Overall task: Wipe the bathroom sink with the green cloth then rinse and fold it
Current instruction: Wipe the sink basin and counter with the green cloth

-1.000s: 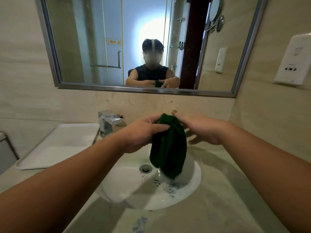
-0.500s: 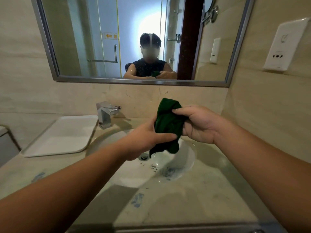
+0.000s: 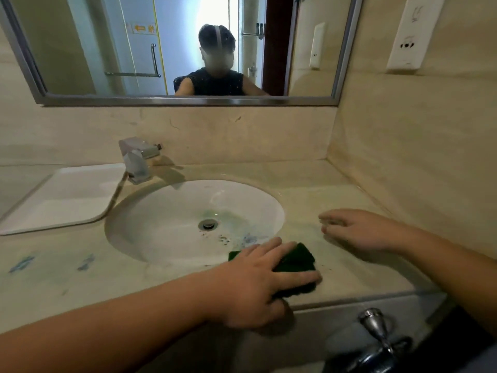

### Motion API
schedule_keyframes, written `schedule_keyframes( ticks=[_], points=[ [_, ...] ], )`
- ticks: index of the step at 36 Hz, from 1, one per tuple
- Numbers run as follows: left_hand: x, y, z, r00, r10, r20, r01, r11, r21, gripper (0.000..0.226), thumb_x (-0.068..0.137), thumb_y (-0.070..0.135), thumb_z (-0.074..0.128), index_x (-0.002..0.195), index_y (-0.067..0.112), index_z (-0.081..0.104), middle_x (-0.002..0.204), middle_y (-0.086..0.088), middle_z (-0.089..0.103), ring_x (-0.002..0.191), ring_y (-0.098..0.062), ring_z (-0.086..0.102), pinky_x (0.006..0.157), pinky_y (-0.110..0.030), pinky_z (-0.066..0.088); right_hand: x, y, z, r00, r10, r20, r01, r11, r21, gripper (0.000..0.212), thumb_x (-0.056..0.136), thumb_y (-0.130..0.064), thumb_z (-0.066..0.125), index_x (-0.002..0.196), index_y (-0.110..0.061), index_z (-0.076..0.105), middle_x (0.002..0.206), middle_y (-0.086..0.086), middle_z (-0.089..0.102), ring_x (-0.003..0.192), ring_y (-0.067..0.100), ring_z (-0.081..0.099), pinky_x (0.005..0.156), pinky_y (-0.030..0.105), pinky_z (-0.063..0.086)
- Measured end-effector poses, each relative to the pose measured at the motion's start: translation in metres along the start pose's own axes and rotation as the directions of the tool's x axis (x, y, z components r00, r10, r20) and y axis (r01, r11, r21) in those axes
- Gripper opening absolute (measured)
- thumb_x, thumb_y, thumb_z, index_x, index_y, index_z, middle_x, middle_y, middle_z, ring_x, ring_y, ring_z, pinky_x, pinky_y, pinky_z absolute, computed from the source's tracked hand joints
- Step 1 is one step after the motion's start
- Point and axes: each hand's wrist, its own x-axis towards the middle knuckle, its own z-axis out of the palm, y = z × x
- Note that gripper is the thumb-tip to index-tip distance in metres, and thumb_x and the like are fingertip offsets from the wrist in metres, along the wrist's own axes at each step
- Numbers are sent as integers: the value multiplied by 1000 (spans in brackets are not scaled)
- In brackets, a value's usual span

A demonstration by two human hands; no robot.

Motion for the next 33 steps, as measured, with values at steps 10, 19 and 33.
schedule_keyframes(
  ticks=[10, 19, 33],
  points=[
    [62, -29, 9, 999, -29, -28, 30, 999, 38, 57, 113, 49, 27, 165, 52, 5, 175, -4, 14, 158, -28, 19, 129, -50, 17, 3, 26, 53, 984, -176, 1, 172, 962, -212, 61, 105, -61, 18, 162, -45, 3, 172, -15, -7, 157, 5, -10, 128, 36, -4],
    [67, -48, -6, 944, -219, -247, 205, 975, -85, 50, 114, 41, 33, 163, 51, 27, 160, -1, 35, 139, -24, 37, 119, -42, 34, 3, 30, 54, 982, -190, -5, 184, 955, -233, 59, 107, -56, 18, 163, -44, 0, 172, -15, -10, 156, 5, -13, 128, 36, -7],
    [89, -40, 6, 998, 14, -64, -9, 997, 71, 53, 113, 42, 33, 164, 52, 20, 164, 1, 33, 140, -23, 35, 122, -40, 28, 8, 39, 61, 970, -232, -70, 215, 958, -190, 53, 112, -35, 19, 164, -40, 8, 172, -15, 2, 158, 7, -3, 128, 34, -2]
  ],
)
